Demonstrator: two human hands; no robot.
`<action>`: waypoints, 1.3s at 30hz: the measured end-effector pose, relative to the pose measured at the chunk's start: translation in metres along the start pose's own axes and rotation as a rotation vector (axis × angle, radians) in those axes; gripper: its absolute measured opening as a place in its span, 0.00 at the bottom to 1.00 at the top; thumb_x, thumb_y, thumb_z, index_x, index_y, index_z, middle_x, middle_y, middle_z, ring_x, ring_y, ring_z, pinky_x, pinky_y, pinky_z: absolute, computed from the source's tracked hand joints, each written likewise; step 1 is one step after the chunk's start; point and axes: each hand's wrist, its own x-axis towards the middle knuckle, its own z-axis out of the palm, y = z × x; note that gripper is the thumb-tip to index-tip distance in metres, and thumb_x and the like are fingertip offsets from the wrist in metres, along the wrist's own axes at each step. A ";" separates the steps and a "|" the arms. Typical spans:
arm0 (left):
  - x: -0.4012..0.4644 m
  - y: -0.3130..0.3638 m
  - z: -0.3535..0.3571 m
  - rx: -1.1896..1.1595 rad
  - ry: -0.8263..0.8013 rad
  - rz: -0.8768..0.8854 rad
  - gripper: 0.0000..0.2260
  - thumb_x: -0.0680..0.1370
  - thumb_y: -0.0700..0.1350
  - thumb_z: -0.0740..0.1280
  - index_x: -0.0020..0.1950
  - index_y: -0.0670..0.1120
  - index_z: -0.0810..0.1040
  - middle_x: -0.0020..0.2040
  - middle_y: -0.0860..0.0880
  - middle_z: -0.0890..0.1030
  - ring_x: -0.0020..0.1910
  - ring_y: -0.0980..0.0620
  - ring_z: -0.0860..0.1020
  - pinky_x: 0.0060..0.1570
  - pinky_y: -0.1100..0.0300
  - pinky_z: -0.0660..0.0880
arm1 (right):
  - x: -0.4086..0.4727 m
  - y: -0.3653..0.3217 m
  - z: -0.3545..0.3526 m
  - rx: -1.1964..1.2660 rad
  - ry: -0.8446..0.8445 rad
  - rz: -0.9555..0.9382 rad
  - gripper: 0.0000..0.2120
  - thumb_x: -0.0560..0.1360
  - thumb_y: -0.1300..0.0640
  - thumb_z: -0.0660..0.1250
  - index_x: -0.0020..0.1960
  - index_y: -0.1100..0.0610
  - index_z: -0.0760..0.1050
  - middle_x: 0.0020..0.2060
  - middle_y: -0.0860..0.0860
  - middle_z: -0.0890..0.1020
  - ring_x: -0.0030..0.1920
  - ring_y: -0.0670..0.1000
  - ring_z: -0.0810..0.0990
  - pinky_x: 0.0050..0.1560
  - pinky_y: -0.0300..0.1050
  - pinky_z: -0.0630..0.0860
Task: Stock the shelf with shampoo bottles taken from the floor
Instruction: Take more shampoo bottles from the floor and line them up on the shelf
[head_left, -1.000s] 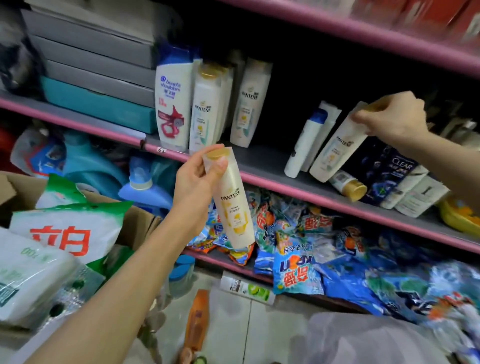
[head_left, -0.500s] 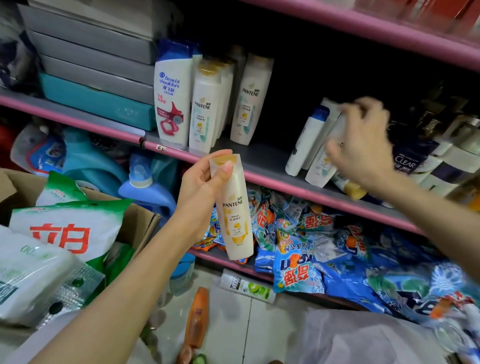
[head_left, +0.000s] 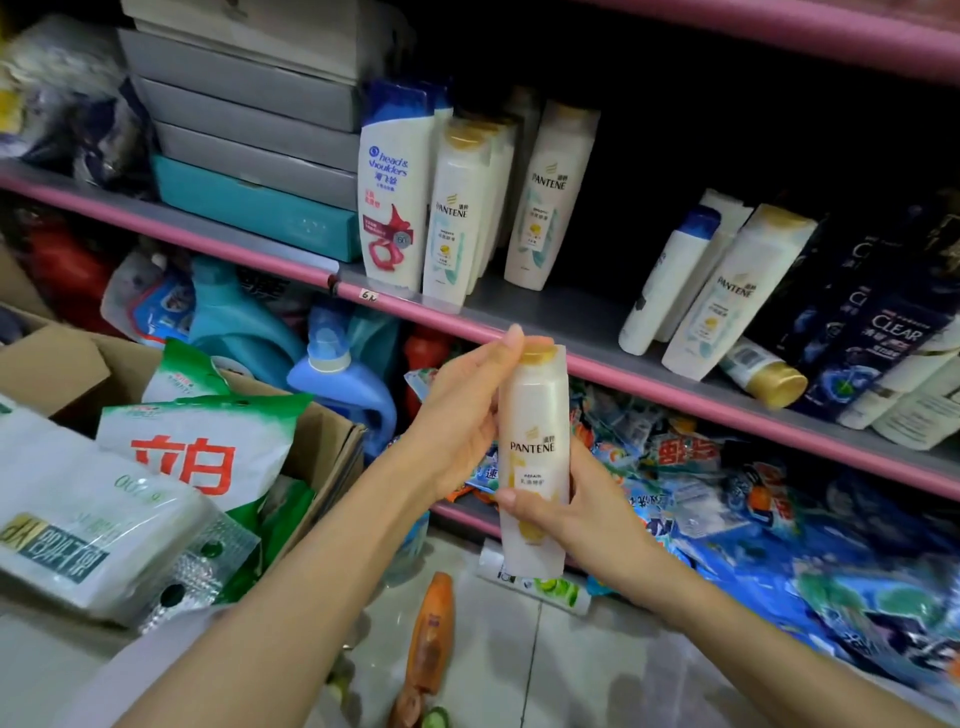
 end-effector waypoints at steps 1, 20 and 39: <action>0.001 0.000 0.000 0.008 0.003 -0.002 0.16 0.73 0.57 0.66 0.51 0.48 0.84 0.45 0.48 0.84 0.43 0.55 0.82 0.40 0.62 0.78 | 0.000 -0.001 -0.001 -0.009 0.006 0.008 0.24 0.70 0.55 0.75 0.62 0.48 0.69 0.52 0.44 0.81 0.50 0.41 0.80 0.47 0.37 0.79; -0.013 -0.011 0.001 0.374 -0.201 -0.196 0.24 0.71 0.55 0.72 0.64 0.49 0.73 0.54 0.48 0.83 0.52 0.51 0.82 0.48 0.55 0.79 | 0.026 -0.038 -0.031 0.366 0.122 0.023 0.18 0.72 0.51 0.70 0.60 0.54 0.74 0.50 0.52 0.85 0.49 0.51 0.84 0.48 0.48 0.82; 0.064 -0.015 0.020 0.997 0.522 0.406 0.20 0.72 0.46 0.69 0.60 0.46 0.67 0.55 0.48 0.70 0.54 0.46 0.73 0.47 0.53 0.71 | 0.119 -0.064 -0.047 -0.068 0.359 -0.315 0.17 0.67 0.55 0.76 0.51 0.47 0.73 0.46 0.42 0.84 0.46 0.38 0.82 0.46 0.38 0.79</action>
